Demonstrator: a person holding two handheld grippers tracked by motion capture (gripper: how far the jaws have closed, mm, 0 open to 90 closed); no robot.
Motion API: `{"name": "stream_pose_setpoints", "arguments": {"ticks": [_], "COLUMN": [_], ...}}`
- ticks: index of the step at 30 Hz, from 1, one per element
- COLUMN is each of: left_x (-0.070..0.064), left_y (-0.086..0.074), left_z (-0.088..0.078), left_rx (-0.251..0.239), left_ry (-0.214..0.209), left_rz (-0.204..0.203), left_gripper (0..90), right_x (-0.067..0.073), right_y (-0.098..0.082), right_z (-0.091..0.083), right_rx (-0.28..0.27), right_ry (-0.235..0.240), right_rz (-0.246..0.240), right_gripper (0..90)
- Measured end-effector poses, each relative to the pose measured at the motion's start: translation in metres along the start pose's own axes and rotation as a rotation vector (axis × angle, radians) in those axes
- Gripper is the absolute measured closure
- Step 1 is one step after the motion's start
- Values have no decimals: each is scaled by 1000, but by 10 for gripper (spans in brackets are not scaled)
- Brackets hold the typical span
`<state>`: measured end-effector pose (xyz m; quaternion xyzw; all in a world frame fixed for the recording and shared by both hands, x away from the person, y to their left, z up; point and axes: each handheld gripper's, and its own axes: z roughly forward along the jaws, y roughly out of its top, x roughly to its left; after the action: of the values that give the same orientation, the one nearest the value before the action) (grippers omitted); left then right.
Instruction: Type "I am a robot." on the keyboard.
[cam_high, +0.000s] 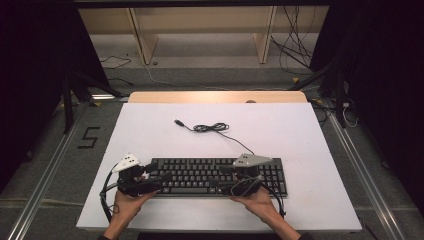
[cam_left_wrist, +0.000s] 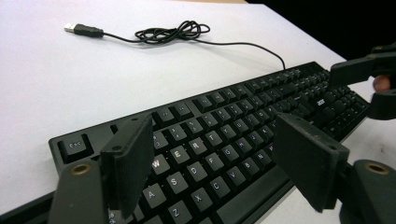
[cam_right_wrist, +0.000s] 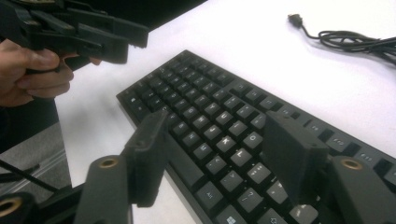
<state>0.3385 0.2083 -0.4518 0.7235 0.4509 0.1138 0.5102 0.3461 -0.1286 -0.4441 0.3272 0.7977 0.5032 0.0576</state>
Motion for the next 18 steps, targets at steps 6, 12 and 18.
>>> {"name": "stream_pose_setpoints", "arguments": {"ticks": [6, 12, 18], "left_x": [0, 2, -3], "left_y": [2, 4, 8], "left_z": [7, 12, 21], "left_rx": [37, 63, 100], "left_ry": [14, 18, 26], "left_rz": [2, 2, 40], "left_gripper": [324, 424, 615], "right_x": [0, 1, 2], "right_y": [-1, -2, -3], "right_z": [-6, -8, -11], "right_rx": [-16, -22, -31], "right_ry": [-3, -10, -13], "right_rz": [2, 3, 3], "right_gripper": [370, 340, 333]}}
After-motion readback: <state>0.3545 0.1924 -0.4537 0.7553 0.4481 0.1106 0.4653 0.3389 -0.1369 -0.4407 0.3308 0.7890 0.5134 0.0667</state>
